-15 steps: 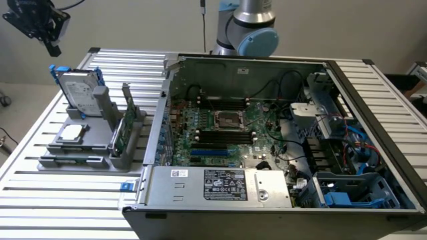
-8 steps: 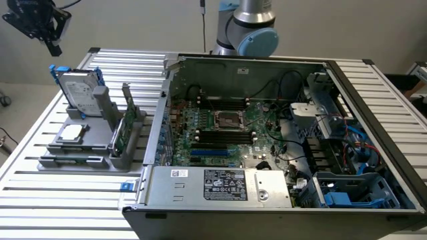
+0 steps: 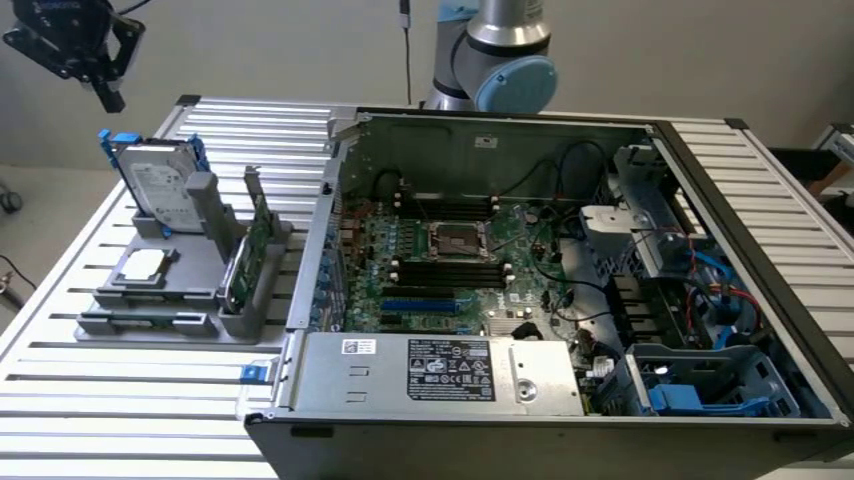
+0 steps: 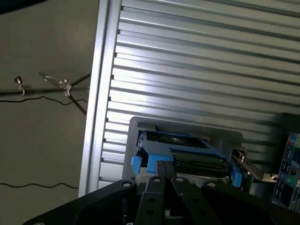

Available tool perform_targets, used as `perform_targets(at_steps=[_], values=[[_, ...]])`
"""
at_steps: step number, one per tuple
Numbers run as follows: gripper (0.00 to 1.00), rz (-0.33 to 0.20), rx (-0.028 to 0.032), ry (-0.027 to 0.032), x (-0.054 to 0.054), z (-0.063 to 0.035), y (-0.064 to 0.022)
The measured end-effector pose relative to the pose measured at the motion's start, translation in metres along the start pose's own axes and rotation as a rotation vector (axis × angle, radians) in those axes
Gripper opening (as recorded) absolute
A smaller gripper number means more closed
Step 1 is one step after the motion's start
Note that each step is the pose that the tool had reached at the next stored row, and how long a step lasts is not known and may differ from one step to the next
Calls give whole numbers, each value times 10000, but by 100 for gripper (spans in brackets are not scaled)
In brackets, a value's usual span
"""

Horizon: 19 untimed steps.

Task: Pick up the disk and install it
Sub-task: 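Pick up the disk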

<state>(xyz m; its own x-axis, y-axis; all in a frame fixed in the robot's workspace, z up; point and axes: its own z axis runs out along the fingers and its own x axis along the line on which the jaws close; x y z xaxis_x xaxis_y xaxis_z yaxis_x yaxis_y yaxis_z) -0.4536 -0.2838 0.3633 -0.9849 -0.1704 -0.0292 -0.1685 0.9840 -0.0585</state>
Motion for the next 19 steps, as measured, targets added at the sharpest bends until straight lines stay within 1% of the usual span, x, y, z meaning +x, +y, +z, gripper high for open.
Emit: perform_targets(at_steps=[15,19], values=[[11,-2714,-80,-159,1,18,1],[11,-3438,-103,-191,1,26,2]])
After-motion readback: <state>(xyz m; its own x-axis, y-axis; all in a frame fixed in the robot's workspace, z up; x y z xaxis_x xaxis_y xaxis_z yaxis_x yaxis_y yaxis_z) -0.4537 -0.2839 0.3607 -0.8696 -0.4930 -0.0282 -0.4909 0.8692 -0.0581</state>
